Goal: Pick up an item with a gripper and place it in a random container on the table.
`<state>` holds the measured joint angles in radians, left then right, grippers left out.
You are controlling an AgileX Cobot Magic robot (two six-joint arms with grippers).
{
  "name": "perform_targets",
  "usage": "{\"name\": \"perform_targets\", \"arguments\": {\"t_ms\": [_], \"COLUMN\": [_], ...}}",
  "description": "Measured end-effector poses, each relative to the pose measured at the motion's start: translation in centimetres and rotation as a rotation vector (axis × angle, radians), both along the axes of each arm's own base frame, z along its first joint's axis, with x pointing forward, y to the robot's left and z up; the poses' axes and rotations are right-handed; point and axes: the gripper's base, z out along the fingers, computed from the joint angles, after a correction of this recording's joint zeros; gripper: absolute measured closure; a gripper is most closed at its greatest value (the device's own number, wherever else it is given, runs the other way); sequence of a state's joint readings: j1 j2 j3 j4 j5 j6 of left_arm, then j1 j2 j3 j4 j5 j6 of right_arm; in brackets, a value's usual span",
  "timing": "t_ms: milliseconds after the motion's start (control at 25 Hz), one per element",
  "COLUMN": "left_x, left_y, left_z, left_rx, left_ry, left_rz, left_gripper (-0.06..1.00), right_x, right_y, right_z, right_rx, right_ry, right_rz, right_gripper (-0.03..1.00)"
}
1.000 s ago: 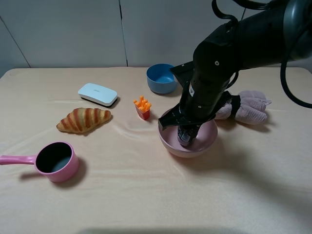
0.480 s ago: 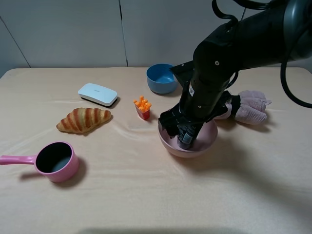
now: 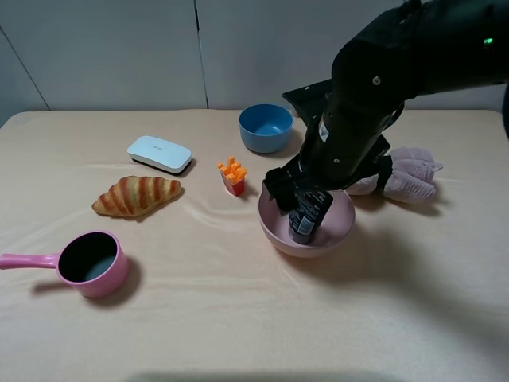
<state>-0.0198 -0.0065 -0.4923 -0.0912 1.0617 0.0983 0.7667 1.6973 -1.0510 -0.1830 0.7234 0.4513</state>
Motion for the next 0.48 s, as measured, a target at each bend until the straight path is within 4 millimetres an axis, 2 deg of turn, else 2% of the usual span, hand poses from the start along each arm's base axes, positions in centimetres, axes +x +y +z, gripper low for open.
{"name": "perform_targets", "arguments": {"t_ms": [480], "left_x": [0.0], "left_y": [0.0], "left_z": [0.0], "left_rx": [0.0], "left_ry": [0.0], "left_rz": [0.0], "left_gripper": [-0.05], "right_x": [-2.8], "right_y": [-2.5], "right_z": [6.1], "right_rx": [0.054], "right_ry": [-0.01], "right_rz": [-0.034], "right_gripper": [0.27]}}
